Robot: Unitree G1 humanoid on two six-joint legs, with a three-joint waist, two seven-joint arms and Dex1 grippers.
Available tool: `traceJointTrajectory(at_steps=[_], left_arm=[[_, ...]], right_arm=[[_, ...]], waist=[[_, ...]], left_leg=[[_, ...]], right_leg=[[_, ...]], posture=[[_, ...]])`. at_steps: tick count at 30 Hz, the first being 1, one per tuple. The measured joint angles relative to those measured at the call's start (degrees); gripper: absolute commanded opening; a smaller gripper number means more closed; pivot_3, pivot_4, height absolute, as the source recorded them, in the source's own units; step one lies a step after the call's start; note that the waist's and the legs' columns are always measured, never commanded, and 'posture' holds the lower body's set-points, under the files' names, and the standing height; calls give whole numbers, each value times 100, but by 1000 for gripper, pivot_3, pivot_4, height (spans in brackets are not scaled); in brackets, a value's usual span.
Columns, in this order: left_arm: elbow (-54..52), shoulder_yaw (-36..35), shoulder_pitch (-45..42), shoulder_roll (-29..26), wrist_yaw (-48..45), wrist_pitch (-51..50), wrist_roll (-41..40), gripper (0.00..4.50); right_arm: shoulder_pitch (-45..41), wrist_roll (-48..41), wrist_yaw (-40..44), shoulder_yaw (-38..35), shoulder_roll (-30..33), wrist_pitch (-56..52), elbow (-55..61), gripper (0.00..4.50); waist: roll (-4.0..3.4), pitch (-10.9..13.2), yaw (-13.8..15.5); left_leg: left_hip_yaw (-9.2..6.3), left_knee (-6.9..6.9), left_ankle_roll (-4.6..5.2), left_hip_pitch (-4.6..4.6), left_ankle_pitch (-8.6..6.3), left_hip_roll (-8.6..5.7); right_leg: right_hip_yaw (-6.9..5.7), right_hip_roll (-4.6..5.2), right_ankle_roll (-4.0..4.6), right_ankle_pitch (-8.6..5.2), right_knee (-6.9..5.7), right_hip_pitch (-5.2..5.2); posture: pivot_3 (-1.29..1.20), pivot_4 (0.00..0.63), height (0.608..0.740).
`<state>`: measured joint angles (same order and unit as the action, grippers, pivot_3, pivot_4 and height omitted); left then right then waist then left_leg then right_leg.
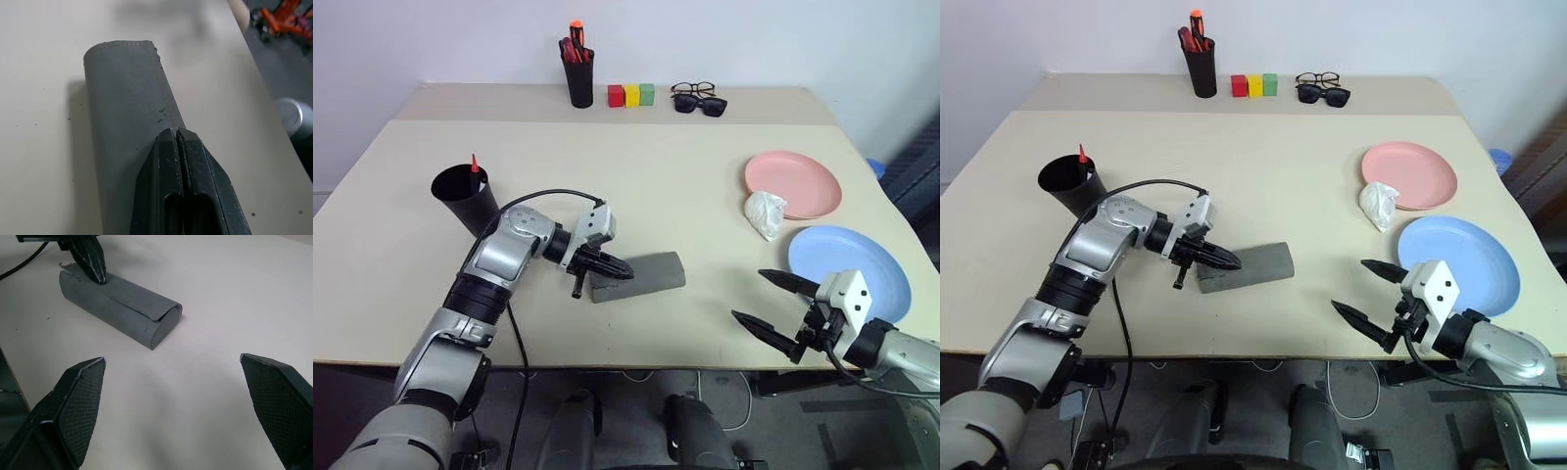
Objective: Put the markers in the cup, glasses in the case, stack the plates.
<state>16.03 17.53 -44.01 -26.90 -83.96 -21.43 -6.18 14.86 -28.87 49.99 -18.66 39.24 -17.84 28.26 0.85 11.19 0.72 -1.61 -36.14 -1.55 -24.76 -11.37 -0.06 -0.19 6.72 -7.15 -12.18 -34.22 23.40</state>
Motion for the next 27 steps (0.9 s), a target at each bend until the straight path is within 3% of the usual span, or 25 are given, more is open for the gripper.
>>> traceJointTrajectory(at_steps=[6,11,16,18,25,27], left_arm=[[-54,79,6,4,194,193,-6,26],[-3,-532,-160,244,485,19,-609,26],[-737,-788,-294,206,491,-217,-1096,26],[-973,-692,-200,199,438,-363,-1195,828],[-1214,-426,-104,120,386,-681,-1278,4354],[-1237,-412,-104,127,418,-662,-1303,4473]], right_arm=[[-67,5,-79,24,14,-80,-63,4500],[-171,73,-415,-77,36,-263,-318,4500],[-361,320,-814,-245,38,-323,-789,4500],[-476,488,-933,-240,38,-305,-1137,4500],[-770,736,-1051,-200,38,-333,-1734,4500],[-860,737,-1047,-174,39,-425,-1744,4500]], waist=[[0,-2,2],[1,0,1],[-2,-3,-2],[-3,-3,-6],[-4,-4,-8],[-4,-4,-8]], left_leg=[[0,-1,0,0,0,0],[-1,-3,0,-2,0,0],[0,-2,1,-1,0,-1],[1,-3,1,0,1,-1],[1,-3,1,1,1,-1],[0,-4,1,1,1,-1]], right_leg=[[0,0,0,0,1,-1],[0,0,0,0,0,1],[0,0,0,0,-1,0],[0,0,0,1,-3,0],[0,0,0,0,-6,0],[0,0,0,0,-7,0]], posture=[[0,150,740],[0,150,740],[0,150,740],[0,150,740],[0,150,740],[0,150,740]])
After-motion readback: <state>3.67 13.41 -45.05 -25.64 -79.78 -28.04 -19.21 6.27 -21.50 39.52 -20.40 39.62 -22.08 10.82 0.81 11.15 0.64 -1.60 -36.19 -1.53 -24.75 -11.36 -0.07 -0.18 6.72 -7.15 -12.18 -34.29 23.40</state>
